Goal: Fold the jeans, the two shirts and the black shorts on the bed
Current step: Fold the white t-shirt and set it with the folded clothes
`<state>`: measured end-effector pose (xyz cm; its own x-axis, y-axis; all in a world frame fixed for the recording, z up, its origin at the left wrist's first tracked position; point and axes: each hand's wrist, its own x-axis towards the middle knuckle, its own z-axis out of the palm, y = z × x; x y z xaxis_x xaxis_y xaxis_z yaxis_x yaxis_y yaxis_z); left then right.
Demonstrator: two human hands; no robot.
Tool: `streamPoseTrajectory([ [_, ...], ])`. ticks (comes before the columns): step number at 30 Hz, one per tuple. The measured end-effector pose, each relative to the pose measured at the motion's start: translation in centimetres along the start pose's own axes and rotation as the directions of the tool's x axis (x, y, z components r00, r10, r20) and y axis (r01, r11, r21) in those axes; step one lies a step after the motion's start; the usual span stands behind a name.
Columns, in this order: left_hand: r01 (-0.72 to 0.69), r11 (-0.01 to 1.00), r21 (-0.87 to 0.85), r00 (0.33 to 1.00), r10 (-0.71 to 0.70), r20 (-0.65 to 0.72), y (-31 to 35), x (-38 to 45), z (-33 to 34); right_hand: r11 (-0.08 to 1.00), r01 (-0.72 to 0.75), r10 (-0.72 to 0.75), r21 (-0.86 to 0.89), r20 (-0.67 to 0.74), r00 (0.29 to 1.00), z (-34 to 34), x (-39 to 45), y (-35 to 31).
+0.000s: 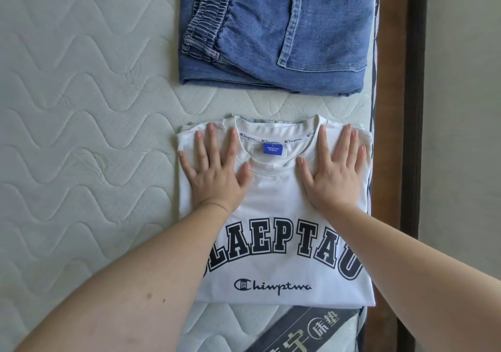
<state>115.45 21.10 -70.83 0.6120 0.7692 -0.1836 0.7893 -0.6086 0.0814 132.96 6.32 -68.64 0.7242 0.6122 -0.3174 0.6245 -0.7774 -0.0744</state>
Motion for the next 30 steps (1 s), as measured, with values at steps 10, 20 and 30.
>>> streamPoseTrajectory([
  [10,-0.002,1.000,0.023,1.000,0.002,0.010,0.1,0.2,0.2,1.000,0.006,-0.006,-0.018,-0.021,1.000,0.4,0.0,0.1],
  [20,-0.027,0.998,-0.053,0.985,0.035,0.171,-0.2,-0.1,-3.4,1.000,-0.010,0.008,0.028,0.089,0.996,-1.2,-0.4,-0.3],
  [30,-0.333,0.942,-0.045,0.943,0.333,0.003,-1.1,-18.9,1.8,0.974,0.218,-0.219,0.055,0.021,0.975,5.6,-19.9,0.9],
])
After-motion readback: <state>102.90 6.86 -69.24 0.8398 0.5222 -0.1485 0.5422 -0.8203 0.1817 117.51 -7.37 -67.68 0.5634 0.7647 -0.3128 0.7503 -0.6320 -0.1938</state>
